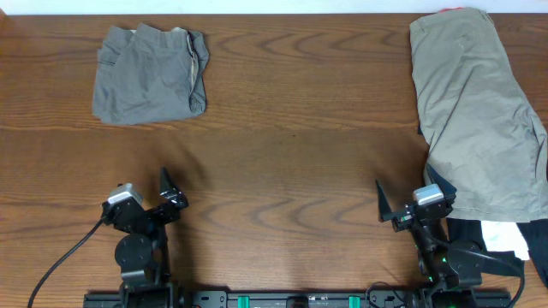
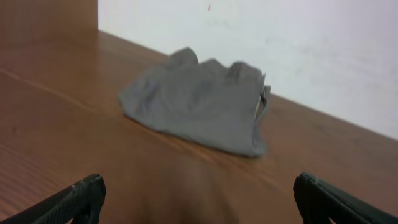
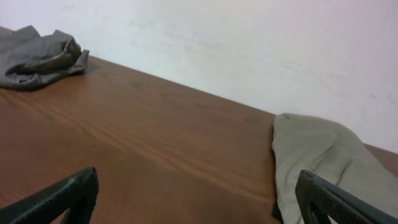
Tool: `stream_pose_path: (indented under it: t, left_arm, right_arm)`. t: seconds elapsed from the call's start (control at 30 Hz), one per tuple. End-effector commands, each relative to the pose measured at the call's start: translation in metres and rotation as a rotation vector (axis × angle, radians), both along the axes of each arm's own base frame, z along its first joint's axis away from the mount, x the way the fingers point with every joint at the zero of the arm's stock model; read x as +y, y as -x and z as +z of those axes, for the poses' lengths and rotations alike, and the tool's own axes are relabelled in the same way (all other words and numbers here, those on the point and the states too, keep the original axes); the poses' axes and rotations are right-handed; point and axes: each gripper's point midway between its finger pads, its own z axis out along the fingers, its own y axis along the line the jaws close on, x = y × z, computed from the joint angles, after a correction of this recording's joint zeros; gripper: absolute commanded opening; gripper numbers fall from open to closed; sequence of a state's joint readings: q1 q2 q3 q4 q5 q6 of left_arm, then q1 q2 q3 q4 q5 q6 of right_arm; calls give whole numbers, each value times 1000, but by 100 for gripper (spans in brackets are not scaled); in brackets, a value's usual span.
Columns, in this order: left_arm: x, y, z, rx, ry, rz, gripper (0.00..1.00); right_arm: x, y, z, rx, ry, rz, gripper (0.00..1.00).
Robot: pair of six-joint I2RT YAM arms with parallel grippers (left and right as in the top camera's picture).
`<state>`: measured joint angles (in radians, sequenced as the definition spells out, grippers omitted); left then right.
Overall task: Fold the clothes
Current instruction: 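Reach the right gripper to the khaki shorts and grasp the waistband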
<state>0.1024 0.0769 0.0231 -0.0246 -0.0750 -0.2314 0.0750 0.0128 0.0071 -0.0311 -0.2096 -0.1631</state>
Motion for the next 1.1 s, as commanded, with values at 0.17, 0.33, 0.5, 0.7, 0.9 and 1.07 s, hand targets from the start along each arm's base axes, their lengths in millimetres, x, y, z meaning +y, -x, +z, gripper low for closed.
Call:
stream_pose_path:
  t: [0.17, 0.33, 0.5, 0.7, 0.9, 1.07]
  left_arm:
    - [-7, -1, -22, 118, 4, -41, 98]
    - [-6, -4, -10, 132, 6, -41, 98]
    - [-7, -11, 3, 162, 11, -49, 98]
    - [-22, -27, 22, 224, 46, -143, 98]
    - [-26, -42, 37, 349, 77, -168, 98]
    - [-31, -53, 50, 426, 105, -202, 98]
  right_arm:
    - [0, 0, 8, -34, 0, 2, 99]
    - [0, 0, 13, -52, -12, 1, 99]
    - [0, 0, 17, -63, -40, 1, 98]
    - [0, 1, 27, -69, -40, 2, 99]
    - [0, -6, 43, -24, -37, 1, 99]
    - [2, -23, 60, 51, -32, 1, 99]
